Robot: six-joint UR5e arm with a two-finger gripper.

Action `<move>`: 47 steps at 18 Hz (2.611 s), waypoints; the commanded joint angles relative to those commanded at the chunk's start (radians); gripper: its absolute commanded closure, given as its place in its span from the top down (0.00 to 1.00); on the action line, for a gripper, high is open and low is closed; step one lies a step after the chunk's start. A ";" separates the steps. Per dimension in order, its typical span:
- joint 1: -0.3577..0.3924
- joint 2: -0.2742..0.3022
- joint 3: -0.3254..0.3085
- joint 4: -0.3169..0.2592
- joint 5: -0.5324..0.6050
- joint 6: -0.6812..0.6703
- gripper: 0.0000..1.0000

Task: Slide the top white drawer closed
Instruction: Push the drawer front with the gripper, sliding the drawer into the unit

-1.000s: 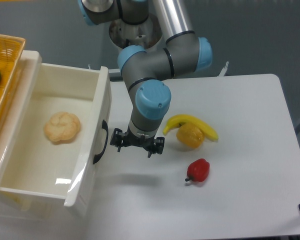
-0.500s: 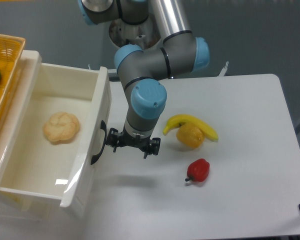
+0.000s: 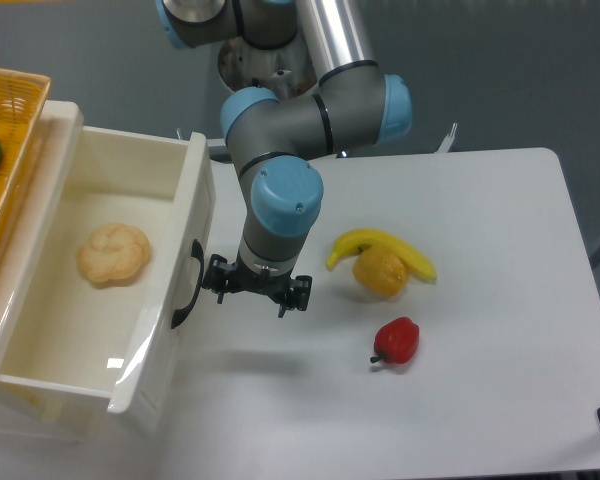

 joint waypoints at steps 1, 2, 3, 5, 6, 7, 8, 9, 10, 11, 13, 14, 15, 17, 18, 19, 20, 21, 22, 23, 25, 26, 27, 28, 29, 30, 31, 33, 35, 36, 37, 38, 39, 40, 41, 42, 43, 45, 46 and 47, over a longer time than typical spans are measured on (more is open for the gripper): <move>-0.006 0.002 0.000 0.000 -0.002 0.000 1.00; -0.012 0.002 0.000 0.000 -0.002 0.000 1.00; -0.014 0.003 0.000 0.000 -0.002 0.000 1.00; -0.021 0.003 0.000 0.000 -0.003 0.000 1.00; -0.029 0.003 0.000 0.000 -0.002 -0.002 1.00; -0.034 0.003 0.000 0.000 -0.002 0.000 1.00; -0.037 0.003 0.000 0.000 -0.002 0.000 1.00; -0.044 0.003 0.000 0.000 -0.002 -0.002 1.00; -0.049 0.003 0.000 0.000 0.000 -0.002 1.00; -0.049 0.005 0.000 0.000 -0.002 -0.002 1.00; -0.051 0.011 0.000 0.000 -0.003 0.000 1.00; -0.055 0.012 0.000 0.000 -0.006 0.000 1.00; -0.061 0.020 0.000 -0.002 -0.011 0.000 1.00; -0.064 0.023 0.000 -0.002 -0.024 0.000 1.00; -0.066 0.025 0.000 0.000 -0.029 0.000 1.00; -0.071 0.026 0.000 -0.002 -0.032 0.000 1.00; -0.078 0.029 0.000 -0.002 -0.032 -0.002 1.00; -0.080 0.031 0.000 -0.002 -0.031 0.000 1.00; -0.084 0.032 0.000 0.000 -0.031 0.003 1.00; -0.089 0.032 0.000 0.000 -0.031 0.003 1.00; -0.098 0.032 0.000 0.000 -0.031 0.002 1.00; -0.100 0.032 0.000 0.000 -0.031 0.000 1.00; -0.103 0.031 0.000 0.000 -0.031 -0.002 1.00; -0.109 0.031 0.000 0.000 -0.029 -0.002 1.00; -0.110 0.031 0.000 0.000 -0.029 -0.002 1.00; -0.112 0.031 0.000 0.000 -0.029 -0.002 1.00; -0.115 0.031 0.000 0.000 -0.029 -0.002 1.00; -0.127 0.031 0.000 0.000 -0.029 -0.003 1.00; -0.133 0.032 0.000 0.000 -0.029 -0.003 1.00; -0.141 0.032 0.000 0.000 -0.029 -0.003 1.00; -0.143 0.034 0.000 0.000 -0.029 -0.003 1.00; -0.144 0.034 0.002 0.000 -0.029 -0.003 1.00; -0.150 0.032 0.003 0.000 -0.028 -0.002 1.00; -0.155 0.032 0.005 0.000 -0.028 -0.002 1.00; -0.158 0.032 0.006 0.000 -0.028 -0.002 1.00; -0.160 0.034 0.006 0.000 -0.028 -0.002 1.00; -0.166 0.034 0.008 0.000 -0.028 -0.002 1.00; -0.175 0.032 0.009 0.000 -0.025 -0.002 1.00; -0.175 0.032 0.009 0.000 -0.025 -0.002 1.00; -0.179 0.032 0.009 0.000 -0.025 -0.003 1.00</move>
